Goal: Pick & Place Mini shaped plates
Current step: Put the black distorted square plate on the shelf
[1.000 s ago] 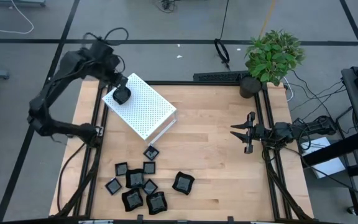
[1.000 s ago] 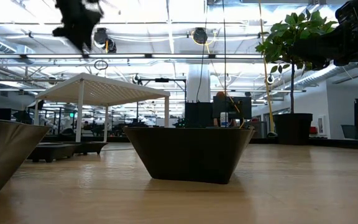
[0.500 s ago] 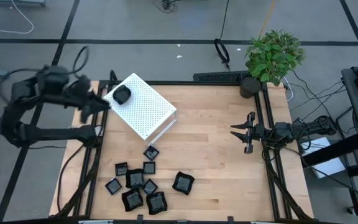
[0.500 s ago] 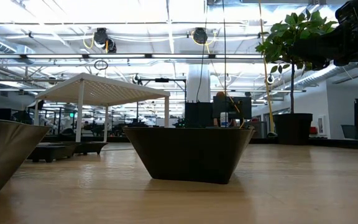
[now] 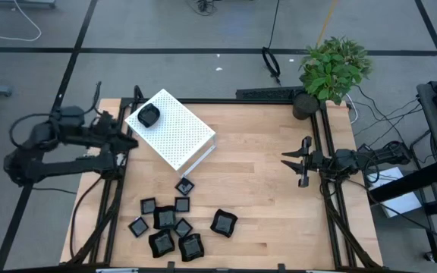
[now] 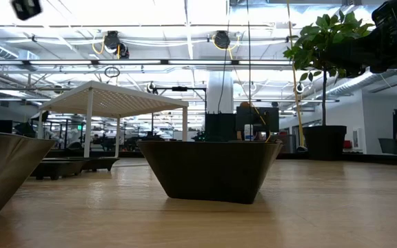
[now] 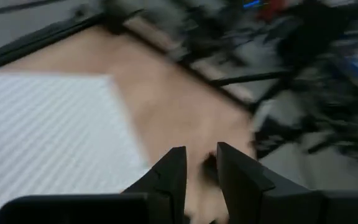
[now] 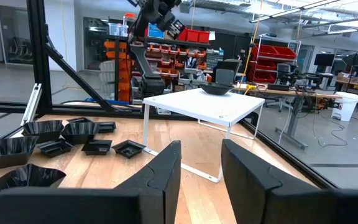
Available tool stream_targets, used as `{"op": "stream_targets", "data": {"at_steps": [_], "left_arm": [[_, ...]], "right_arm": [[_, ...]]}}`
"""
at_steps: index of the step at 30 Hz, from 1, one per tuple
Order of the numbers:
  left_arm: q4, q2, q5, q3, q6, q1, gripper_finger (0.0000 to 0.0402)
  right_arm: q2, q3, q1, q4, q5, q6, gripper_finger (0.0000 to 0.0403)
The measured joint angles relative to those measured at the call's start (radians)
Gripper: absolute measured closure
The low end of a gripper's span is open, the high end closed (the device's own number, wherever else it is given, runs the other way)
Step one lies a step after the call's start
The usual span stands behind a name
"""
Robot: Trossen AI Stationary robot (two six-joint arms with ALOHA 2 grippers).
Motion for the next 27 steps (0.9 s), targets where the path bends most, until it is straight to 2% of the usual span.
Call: {"op": "stream_targets", "data": {"at_steps": [2,5,6,8,10,13,16,21,24,27], "left_arm": [[0.191,-0.016,0.143,-0.1,0.019,-0.002,0.0312],[0.623,0.003,0.397,-0.278,-0.036,-0.042,0.0312],[0.785,0.026,0.433,-0.334,-0.086,-0.067,0.0312],[1.036,0.091,0.437,-0.431,-0.144,-0.123,0.0312],[1.176,0.173,0.422,-0.485,-0.136,-0.184,0.0311],[1.194,0.303,0.375,-0.508,-0.052,-0.286,0.0312],[1.248,0.422,0.281,-0.508,0.05,-0.397,0.0311],[1.446,0.562,0.124,-0.503,0.193,-0.565,0.0311],[1.436,0.621,0.039,-0.456,0.215,-0.654,0.0311],[1.309,0.675,-0.091,-0.353,0.212,-0.742,0.0311]], "right_arm": [[0.0,0.0,0.0,0.0,0.0,0.0,0.03],[0.0,0.0,0.0,0.0,0.0,0.0,0.03],[0.0,0.0,0.0,0.0,0.0,0.0,0.03],[0.0,0.0,0.0,0.0,0.0,0.0,0.03],[0.0,0.0,0.0,0.0,0.0,0.0,0.03],[0.0,0.0,0.0,0.0,0.0,0.0,0.03],[0.0,0.0,0.0,0.0,0.0,0.0,0.03],[0.0,0.0,0.0,0.0,0.0,0.0,0.03],[0.0,0.0,0.0,0.0,0.0,0.0,0.03],[0.0,0.0,0.0,0.0,0.0,0.0,0.03]]}}
